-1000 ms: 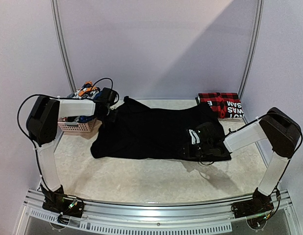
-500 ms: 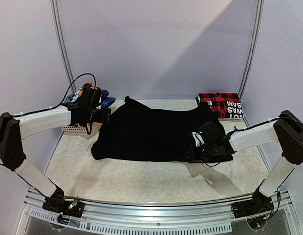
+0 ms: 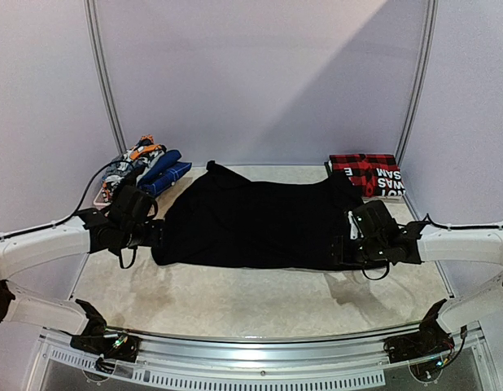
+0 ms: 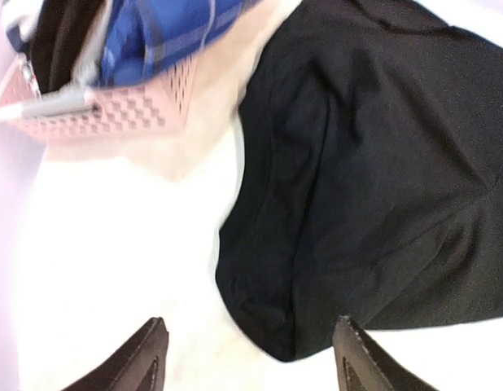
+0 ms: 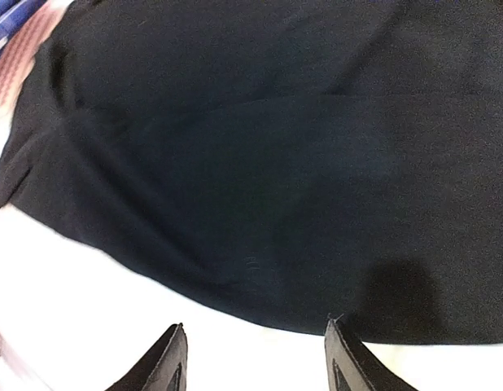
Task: Fold and stack the mixed laundry pile
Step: Adjust the 1/3-folded T-shirt at the center of the board, then pick up the 1/3-folded T-shirt from the center of the board.
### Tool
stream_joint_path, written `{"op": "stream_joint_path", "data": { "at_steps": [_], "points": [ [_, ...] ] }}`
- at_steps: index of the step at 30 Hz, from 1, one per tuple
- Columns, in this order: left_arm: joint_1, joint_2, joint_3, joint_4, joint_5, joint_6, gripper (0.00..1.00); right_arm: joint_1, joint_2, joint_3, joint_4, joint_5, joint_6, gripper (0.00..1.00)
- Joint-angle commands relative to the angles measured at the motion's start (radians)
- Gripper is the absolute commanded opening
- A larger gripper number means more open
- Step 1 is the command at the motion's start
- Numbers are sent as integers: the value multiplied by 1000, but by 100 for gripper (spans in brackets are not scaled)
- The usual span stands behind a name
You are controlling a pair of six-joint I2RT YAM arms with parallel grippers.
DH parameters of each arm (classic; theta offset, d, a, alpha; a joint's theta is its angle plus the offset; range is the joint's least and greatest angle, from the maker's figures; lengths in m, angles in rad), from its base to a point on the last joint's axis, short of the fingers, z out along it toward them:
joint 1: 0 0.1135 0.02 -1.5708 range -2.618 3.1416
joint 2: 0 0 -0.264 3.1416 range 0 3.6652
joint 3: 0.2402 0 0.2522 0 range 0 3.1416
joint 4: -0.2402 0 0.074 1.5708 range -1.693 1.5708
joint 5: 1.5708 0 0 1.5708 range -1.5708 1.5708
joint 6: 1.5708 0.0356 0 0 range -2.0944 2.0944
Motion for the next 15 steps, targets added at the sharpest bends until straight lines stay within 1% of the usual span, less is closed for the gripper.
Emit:
{"op": "stream_joint_path", "data": {
  "at_steps": [1,4,8,12,15],
  "points": [
    [-6,-15,-75,36,58,-83,69,-6,-56,-17,-125,184,80,58],
    [22,29,-96,53,90,-103,68,-59,-68,-39,-143,171,123,58],
    [63,91,-109,107,165,-103,61,-138,-73,-76,-138,122,167,57],
    [76,101,-126,140,173,-102,58,-172,-100,-86,-150,123,178,57],
    [101,107,-145,171,205,-95,54,-187,-119,-86,-169,127,180,57]
  ]
}}
